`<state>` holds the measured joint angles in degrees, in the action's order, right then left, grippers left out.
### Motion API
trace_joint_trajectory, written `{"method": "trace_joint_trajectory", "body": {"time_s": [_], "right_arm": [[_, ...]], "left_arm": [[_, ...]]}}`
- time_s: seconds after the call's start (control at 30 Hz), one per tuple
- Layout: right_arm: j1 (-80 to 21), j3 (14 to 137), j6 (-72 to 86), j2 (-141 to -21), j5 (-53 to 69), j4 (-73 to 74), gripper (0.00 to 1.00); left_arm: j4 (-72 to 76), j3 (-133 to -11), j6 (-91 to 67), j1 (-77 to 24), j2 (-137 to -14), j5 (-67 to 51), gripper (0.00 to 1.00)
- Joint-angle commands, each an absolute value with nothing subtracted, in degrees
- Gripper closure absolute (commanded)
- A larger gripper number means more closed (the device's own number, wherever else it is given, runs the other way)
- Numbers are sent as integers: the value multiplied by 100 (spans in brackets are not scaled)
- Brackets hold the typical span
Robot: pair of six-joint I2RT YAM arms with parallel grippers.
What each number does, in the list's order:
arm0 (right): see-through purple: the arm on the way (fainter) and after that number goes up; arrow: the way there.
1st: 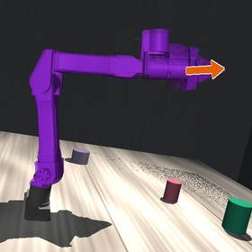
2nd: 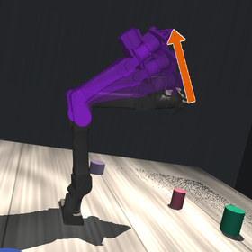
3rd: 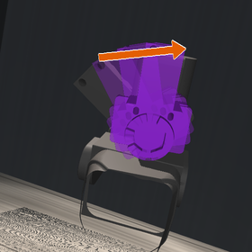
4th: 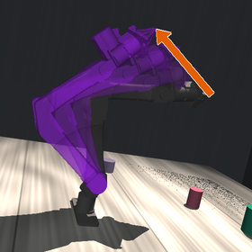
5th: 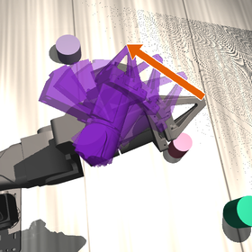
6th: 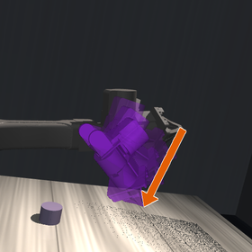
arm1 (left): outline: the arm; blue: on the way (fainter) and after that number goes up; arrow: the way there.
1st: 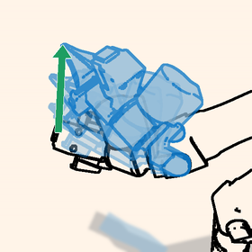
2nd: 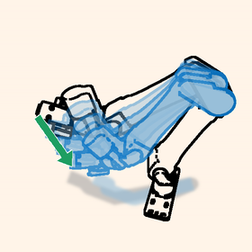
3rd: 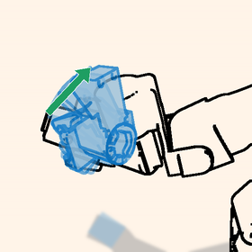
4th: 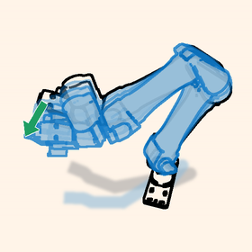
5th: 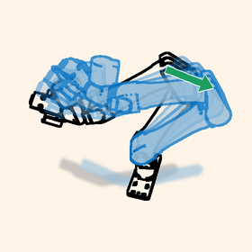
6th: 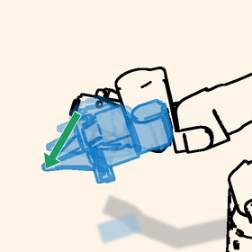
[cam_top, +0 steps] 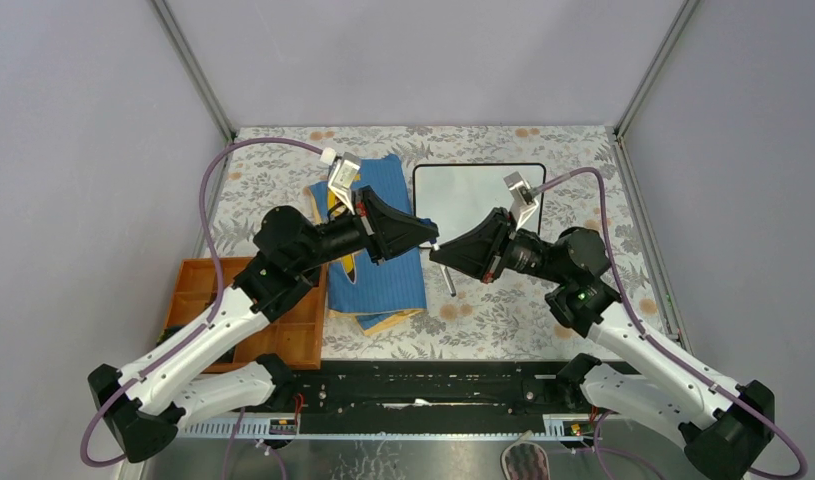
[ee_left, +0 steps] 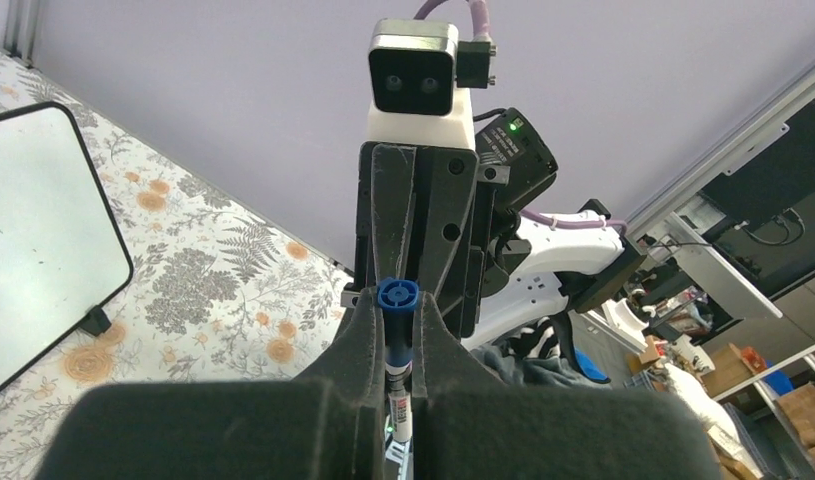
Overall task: Write a sentence on the whiteboard
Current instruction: Open the whiteboard marker at the center of the board, then place the pen cap at the center of the board.
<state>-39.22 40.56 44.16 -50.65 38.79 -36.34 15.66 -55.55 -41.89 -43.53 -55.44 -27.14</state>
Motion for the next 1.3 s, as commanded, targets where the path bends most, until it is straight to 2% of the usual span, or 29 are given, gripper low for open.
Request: {"method": "trace_joint_trajectory", "body": {"time_s": [0.0, 0.37, 0.43, 0.63, 0.73, 0.83, 1.07, 1.27], "right_arm": [[-3911, 3749, 4421, -4792, 4028, -3144, 100], [-3909, 3671, 4102, -4370, 3685, -2617, 100], [-3911, 3900, 3539, -4049, 3070, -1818, 100], [-3912, 4507, 2116, -3185, 191, 714, 100], [-3911, 4455, 2037, -3003, -954, 1342, 100], [-3907, 4197, 2221, -2857, -1563, 1525, 100], [-3911, 3787, 2359, -2629, -1758, 1421, 100], [-3912, 3674, 2293, -2362, -1819, 1586, 100]], "left_arm": [[2575, -5983, -4236, -4211, -5388, -2015, 100], [2716, -5866, -4347, -4212, -5456, -1792, 100], [2401, -5886, -4159, -4212, -5431, -1660, 100], [-26, -5795, -2959, -4217, -5511, -683, 100], [-969, -5853, -2709, -4230, -6069, -742, 100], [-1299, -5845, -2654, -4497, -6804, -716, 100], [-2358, -6874, -2167, -5694, -8886, 432, 100], [-2547, -7459, -2129, -5978, -10119, 738, 100]]}}
